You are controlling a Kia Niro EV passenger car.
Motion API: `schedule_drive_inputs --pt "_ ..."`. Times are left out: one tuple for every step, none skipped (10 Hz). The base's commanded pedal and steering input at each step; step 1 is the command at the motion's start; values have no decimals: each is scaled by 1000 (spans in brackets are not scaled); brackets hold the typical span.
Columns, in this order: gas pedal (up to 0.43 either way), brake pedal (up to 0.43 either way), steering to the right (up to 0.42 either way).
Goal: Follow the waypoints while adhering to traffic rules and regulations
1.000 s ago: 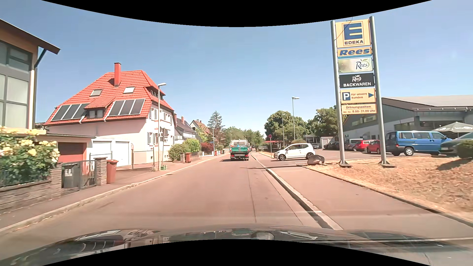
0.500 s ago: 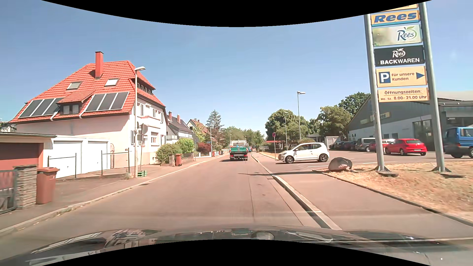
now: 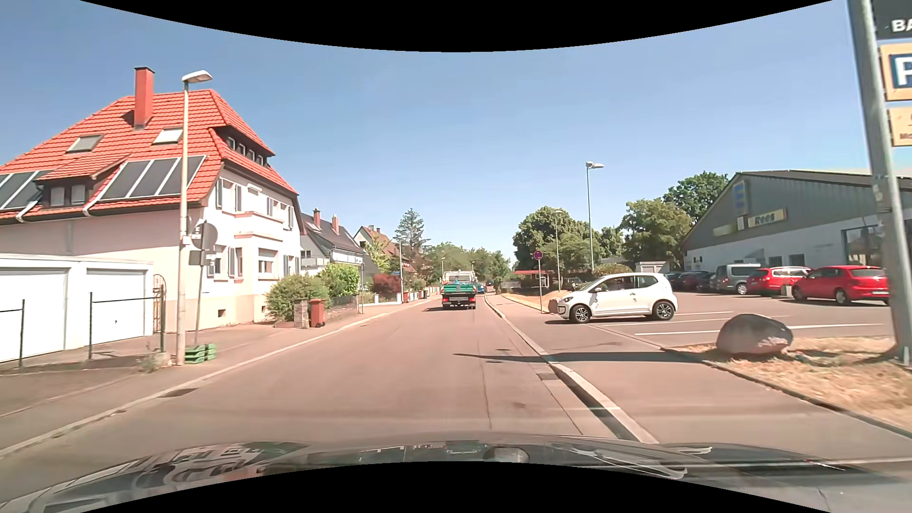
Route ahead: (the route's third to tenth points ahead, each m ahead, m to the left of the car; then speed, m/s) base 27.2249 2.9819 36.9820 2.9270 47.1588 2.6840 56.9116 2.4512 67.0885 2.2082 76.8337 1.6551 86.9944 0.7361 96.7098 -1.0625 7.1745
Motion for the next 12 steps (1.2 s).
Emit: schedule_drive_inputs --pt "98 0 0" --pt "98 0 0" --pt "98 0 -1" --pt "98 0 -1" --pt "98 0 -1" --pt "98 0 -1" --pt "98 0 -1" --pt "98 0 -1" --pt "87 0 -2" --pt "87 0 -2" --pt "79 0 -2" --pt "59 0 -3"
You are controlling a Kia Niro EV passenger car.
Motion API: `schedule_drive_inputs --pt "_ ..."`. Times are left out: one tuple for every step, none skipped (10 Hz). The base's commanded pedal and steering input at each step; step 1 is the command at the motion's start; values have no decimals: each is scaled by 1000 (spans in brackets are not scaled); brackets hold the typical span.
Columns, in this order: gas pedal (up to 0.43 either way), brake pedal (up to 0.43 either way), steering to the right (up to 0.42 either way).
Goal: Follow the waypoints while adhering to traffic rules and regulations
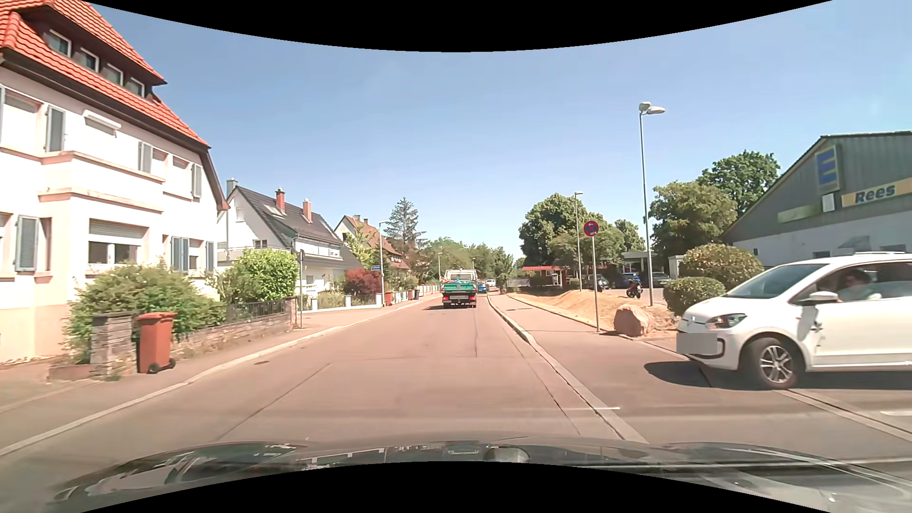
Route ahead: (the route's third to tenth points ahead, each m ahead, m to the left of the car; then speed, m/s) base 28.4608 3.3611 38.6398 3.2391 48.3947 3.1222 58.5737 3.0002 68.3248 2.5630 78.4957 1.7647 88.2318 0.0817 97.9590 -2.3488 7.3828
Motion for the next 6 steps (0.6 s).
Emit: schedule_drive_inputs --pt "47 0 -3" --pt "47 0 -4" --pt "39 0 -4" --pt "28 0 -3" --pt "20 0 -3" --pt "20 0 -5"
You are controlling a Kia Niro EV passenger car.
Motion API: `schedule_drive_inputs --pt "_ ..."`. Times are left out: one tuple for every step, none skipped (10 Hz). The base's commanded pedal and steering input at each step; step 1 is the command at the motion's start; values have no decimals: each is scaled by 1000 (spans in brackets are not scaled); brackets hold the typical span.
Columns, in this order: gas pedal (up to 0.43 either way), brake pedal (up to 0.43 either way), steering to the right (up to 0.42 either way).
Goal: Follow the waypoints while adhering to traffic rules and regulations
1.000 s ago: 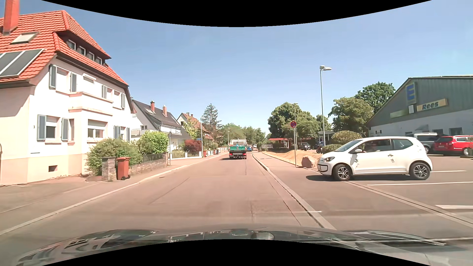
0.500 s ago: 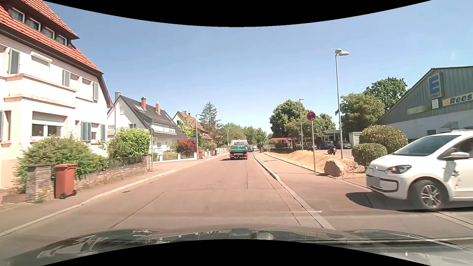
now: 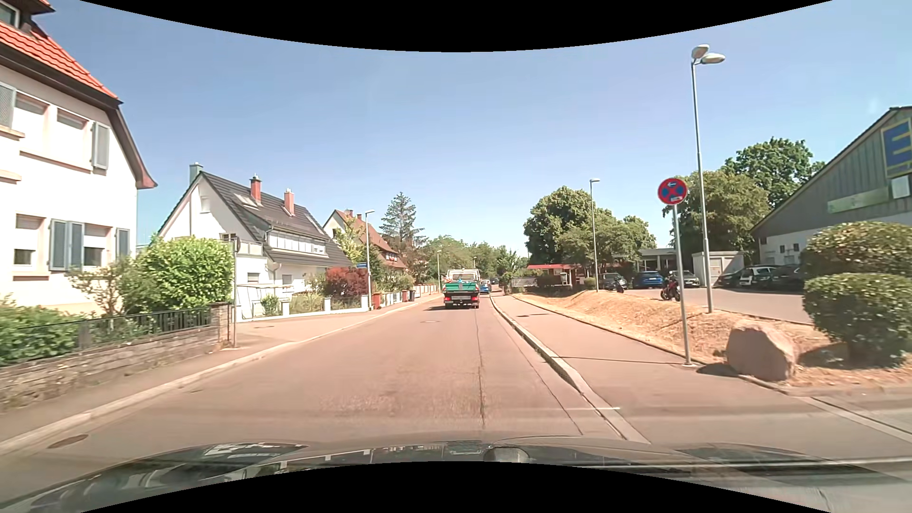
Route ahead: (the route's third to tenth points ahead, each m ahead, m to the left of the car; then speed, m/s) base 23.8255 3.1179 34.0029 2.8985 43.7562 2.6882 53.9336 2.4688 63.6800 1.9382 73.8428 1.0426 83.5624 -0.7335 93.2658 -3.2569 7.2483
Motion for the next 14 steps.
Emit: schedule_drive_inputs --pt "20 0 -4" --pt "20 0 -2" --pt "8 0 0" --pt "8 0 0" --pt "0 0 0" --pt "0 0 0" --pt "0 0 4" --pt "0 0 6" --pt "0 0 4" --pt "0 0 0" --pt "0 0 0" --pt "0 0 1" --pt "0 0 2" --pt "0 0 2"
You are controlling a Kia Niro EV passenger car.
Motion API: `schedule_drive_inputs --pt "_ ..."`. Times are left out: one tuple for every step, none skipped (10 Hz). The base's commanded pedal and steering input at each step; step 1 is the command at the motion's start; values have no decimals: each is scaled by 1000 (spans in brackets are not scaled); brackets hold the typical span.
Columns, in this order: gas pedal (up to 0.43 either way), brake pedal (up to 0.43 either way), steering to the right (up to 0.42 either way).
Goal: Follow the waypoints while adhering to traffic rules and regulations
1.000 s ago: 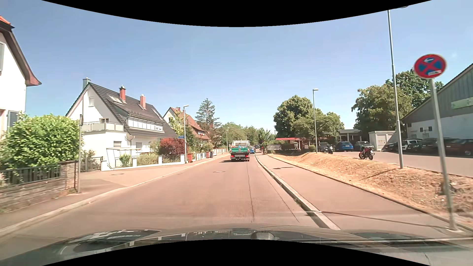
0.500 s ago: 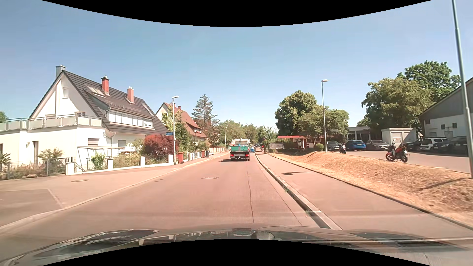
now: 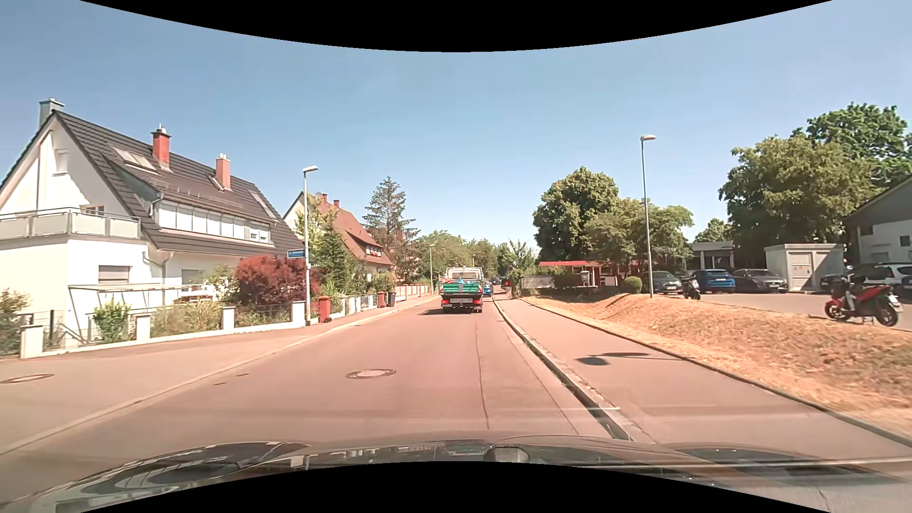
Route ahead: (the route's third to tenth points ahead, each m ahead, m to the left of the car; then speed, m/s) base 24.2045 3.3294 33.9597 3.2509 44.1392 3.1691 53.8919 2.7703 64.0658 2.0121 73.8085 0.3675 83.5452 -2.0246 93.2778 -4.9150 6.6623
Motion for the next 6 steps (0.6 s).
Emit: schedule_drive_inputs --pt "0 0 0" --pt "0 0 1" --pt "0 0 2" --pt "0 0 4" --pt "0 0 4" --pt "0 0 4"
